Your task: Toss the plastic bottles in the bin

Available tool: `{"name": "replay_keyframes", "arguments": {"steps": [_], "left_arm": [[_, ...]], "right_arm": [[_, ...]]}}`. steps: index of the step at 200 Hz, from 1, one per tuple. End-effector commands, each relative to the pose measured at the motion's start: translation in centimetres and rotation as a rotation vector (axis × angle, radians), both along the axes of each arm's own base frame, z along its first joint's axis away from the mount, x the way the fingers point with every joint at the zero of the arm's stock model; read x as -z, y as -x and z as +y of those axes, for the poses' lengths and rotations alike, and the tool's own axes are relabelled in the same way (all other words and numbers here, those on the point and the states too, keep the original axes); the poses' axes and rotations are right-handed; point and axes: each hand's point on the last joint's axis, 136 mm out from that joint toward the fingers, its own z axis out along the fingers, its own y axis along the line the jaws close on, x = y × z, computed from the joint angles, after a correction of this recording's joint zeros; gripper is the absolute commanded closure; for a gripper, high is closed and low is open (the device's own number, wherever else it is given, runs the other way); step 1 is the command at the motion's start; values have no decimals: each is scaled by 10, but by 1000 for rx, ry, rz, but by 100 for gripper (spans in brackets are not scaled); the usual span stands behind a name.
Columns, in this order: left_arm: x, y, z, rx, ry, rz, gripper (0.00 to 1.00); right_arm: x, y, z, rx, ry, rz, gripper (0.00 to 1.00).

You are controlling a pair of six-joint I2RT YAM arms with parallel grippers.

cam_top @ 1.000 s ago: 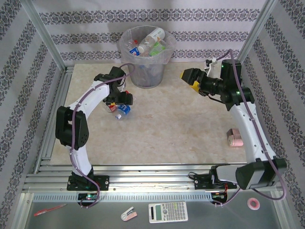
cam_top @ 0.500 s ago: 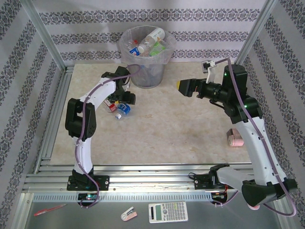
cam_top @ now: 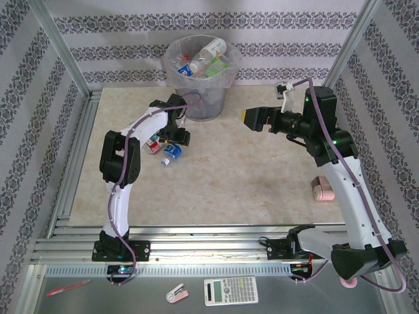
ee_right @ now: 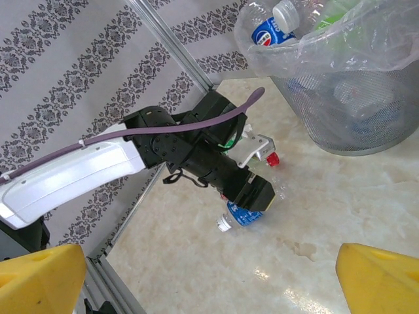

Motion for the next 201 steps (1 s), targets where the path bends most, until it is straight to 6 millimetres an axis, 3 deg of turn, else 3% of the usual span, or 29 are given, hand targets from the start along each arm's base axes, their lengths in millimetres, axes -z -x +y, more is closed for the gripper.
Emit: {"name": "replay_keyframes", "arguments": {"steps": [1,71,105,138,174,201], "left_arm": [[12,8,-3,39,-41,47,30],[28,21,-13,38,-21,80,36],[21,27,-20,19,36,83,49],[-8,28,-25,-41,129,21,52],[-70,23,-29,-148,301,-97,52],[-117,12,-14,-255,424,-186,53]], "right_arm": [[-13,1,5,-26,-2,-47,2],[-12,-7,7,-31,-1,-48,2],[-11,-11,8,-32,-1,-44,2],[-11,-13,7,-23,3,-50,2],[-11,-15,7,-22,3,-50,2],[-9,-18,11,-33,10,-43,2]]}}
